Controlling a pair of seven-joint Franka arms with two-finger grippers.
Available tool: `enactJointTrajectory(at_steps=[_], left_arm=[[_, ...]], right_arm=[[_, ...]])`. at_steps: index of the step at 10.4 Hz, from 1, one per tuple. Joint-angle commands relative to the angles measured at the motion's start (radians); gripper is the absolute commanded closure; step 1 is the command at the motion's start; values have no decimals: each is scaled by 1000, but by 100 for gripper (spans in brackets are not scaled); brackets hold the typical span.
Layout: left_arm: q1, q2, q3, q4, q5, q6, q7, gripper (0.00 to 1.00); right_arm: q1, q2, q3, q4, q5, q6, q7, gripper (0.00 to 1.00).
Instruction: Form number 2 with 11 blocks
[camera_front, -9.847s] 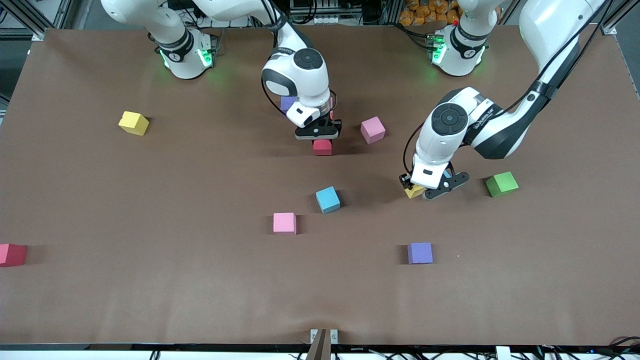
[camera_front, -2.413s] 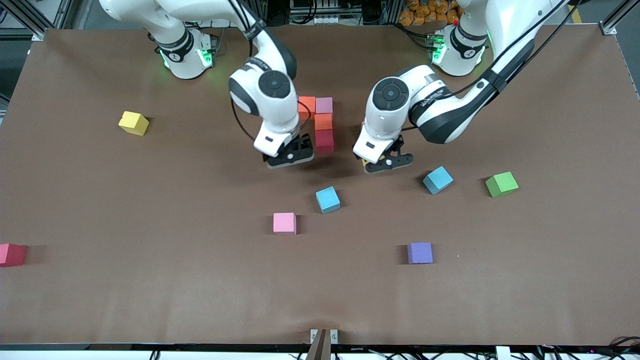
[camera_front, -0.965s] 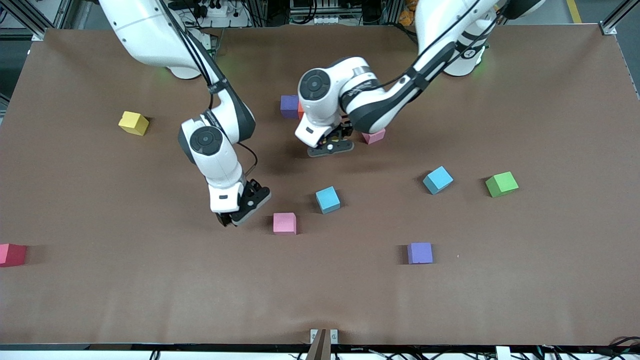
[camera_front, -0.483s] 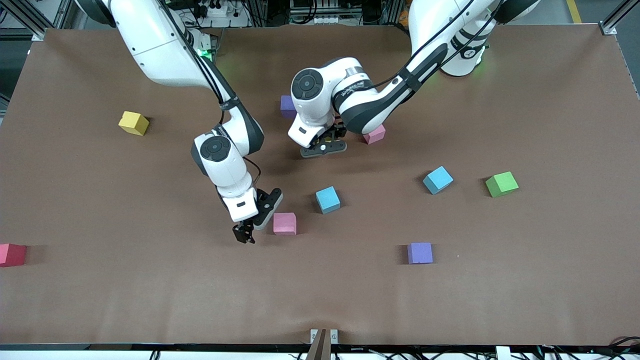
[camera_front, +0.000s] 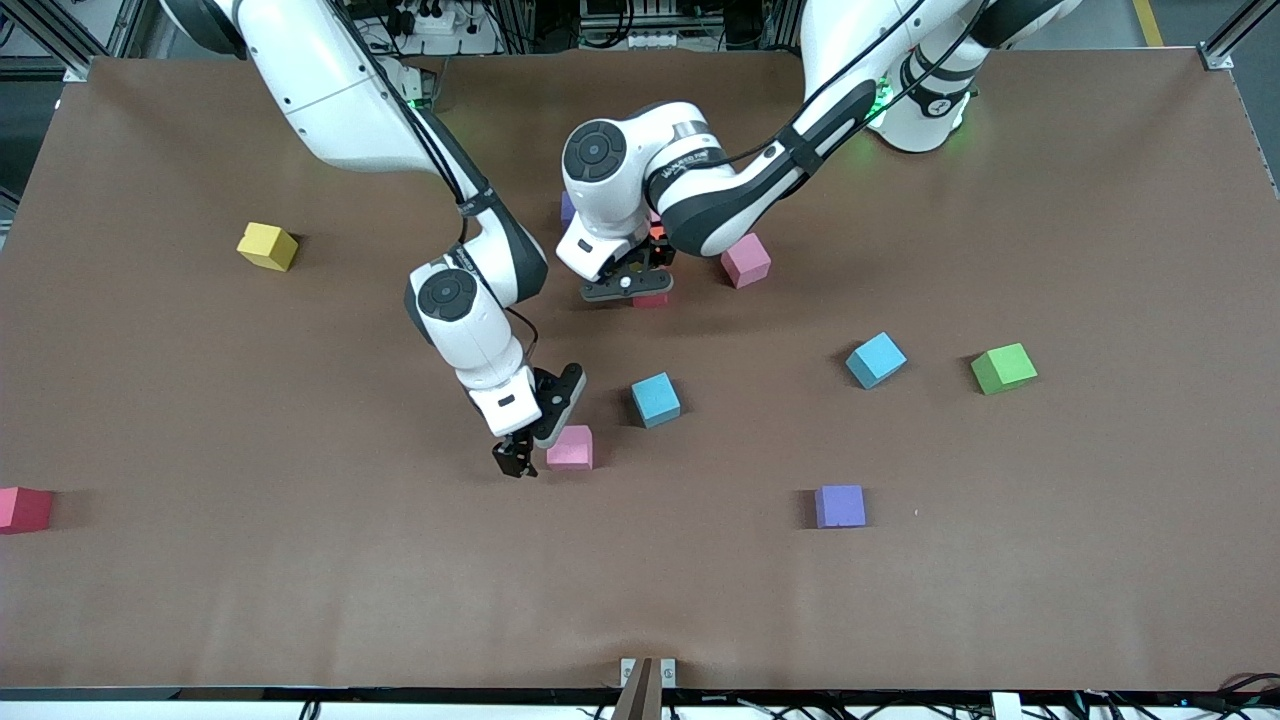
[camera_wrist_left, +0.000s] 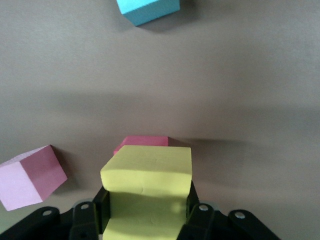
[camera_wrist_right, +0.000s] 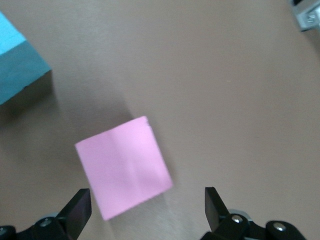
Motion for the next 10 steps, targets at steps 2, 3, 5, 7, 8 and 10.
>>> enactJointTrajectory(at_steps=[2,3,5,7,8,10], left_arm=[[-72,52,60,90,-20,-15,-6,100],[-96,52,86,92,-20,-9,-7,100],[-125,55,119,93,-20,23,-21,100],[-127,52,119,95,-21,23,-23,100],[-129,52,119,95,-21,23,-23,100],[-129,48,117,95,-21,23,-23,100]], right_arm=[[2,31,4,27,178,-20,-186,0],[12,32,4,48,185,-48,-186,0],[37,57,1,123,180,-121,-188,0],[46,74,-1,145,176,-122,-215,0],[46,83,-1,151,176,-122,-243,0],[58,106,-1,177,177,-122,-251,0]])
